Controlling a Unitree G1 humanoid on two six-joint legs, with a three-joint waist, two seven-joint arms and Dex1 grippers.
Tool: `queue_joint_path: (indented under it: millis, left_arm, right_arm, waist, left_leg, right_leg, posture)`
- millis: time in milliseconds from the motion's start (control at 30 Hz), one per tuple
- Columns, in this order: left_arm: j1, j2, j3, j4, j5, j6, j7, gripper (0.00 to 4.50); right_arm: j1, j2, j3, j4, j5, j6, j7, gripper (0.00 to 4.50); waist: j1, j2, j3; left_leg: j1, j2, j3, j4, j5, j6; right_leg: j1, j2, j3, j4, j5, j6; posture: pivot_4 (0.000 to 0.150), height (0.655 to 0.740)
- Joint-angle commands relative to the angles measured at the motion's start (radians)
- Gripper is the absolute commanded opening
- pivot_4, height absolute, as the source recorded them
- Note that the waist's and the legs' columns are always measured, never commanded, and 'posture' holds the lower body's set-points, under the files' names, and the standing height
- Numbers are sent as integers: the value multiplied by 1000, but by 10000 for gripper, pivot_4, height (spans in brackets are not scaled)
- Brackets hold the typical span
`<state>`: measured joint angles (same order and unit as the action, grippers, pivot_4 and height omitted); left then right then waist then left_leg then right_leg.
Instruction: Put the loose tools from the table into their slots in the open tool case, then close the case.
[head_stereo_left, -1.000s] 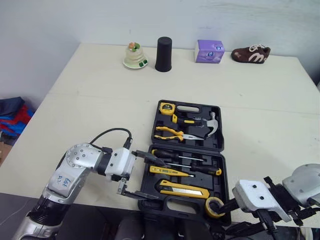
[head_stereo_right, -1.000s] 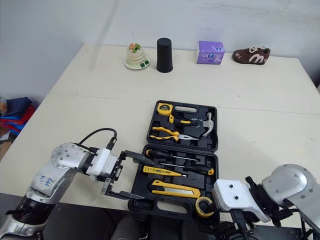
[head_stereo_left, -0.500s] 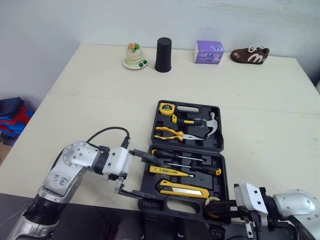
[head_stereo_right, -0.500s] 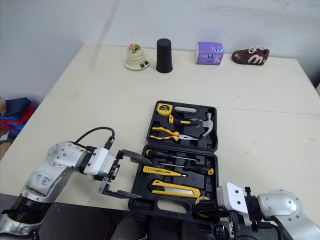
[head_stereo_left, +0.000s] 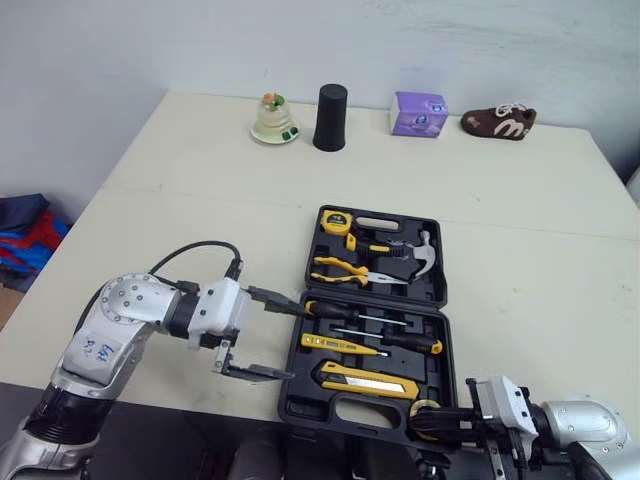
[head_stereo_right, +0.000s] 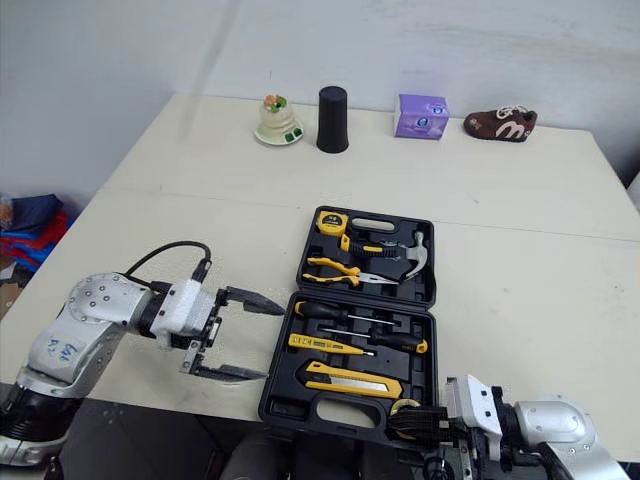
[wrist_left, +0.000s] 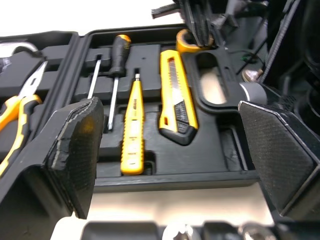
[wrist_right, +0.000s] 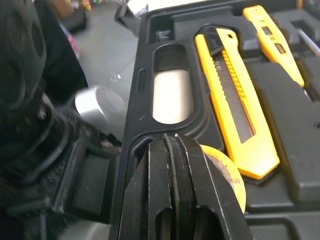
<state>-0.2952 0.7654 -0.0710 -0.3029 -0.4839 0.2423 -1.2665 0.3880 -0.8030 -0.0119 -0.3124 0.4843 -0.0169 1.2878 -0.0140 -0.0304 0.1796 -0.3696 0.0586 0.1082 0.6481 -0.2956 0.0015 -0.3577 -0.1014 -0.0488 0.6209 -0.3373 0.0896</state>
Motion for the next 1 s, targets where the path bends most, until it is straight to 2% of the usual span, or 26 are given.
queue_joint_path:
  millis: [33,133,200,233,300,433,567,667,833,1000]
  left_arm:
    - [-42,-23,52,46,-6,65,100,45000]
    - [-90,-6,50,132,73,108,176,45000]
    - [-112,-3,36,180,104,110,191,45000]
    - [-122,-13,33,206,118,112,211,42385]
    - [-147,-34,2,268,172,121,256,36671]
    - [-200,-91,-61,381,248,133,297,19123]
    - [-240,-138,-98,445,286,113,294,319]
    - [-263,-158,-138,476,327,92,285,319]
    - [-279,-209,-161,479,341,100,282,319]
    - [-267,-242,-167,458,340,106,291,319]
  right_arm:
    - [47,-49,-104,-114,99,156,-77,284]
    - [130,-82,-303,-283,211,262,-150,284]
    - [143,-86,-397,-305,243,313,-194,284]
    - [139,-87,-430,-295,244,331,-210,77]
    - [114,-90,-468,-232,195,338,-241,0]
    - [39,-124,-443,-88,89,380,-290,0]
    - [-58,-132,-344,8,-29,351,-321,0]
    - [-139,-107,-262,50,-92,322,-340,0]
    - [-282,-64,-153,113,-172,295,-370,0]
    - [-369,-31,-110,122,-158,312,-356,0]
  waist:
    - [11,4,2]
    - [16,9,5]
    - [15,9,5]
    - [15,9,5]
    - [15,8,5]
    - [16,8,5]
    - [15,8,5]
    - [15,8,5]
    - [10,8,5]
    - [13,8,5]
  left_leg:
    - [-1,0,0,0,0,0]
    - [-2,0,0,0,1,0]
    - [-3,0,0,-1,1,0]
    - [-3,1,0,-1,1,-1]
    - [-3,2,1,-1,1,-1]
    - [-3,1,3,0,1,0]
    - [-10,0,6,1,2,0]
    - [-17,0,7,3,8,-7]
    - [-17,-2,11,3,10,-5]
    - [-17,-3,11,4,10,-4]
  right_leg:
    - [-1,0,0,1,0,0]
    - [-3,0,0,2,0,-1]
    - [-5,1,0,3,-1,-1]
    - [-5,2,0,3,-1,-1]
    - [-5,3,0,3,-1,-1]
    - [-5,3,1,2,0,-1]
    - [-16,3,2,6,0,0]
    - [-23,7,-1,8,0,0]
    - [-26,9,-1,12,2,3]
    - [-26,7,0,13,2,4]
  posture:
    - [1500,7400]
    - [1500,7400]
    - [1500,7400]
    - [1500,7400]
    - [1500,7400]
    - [1500,7400]
    - [1500,7400]
    - [1500,7400]
    - [1500,7400]
    - [1500,7400]
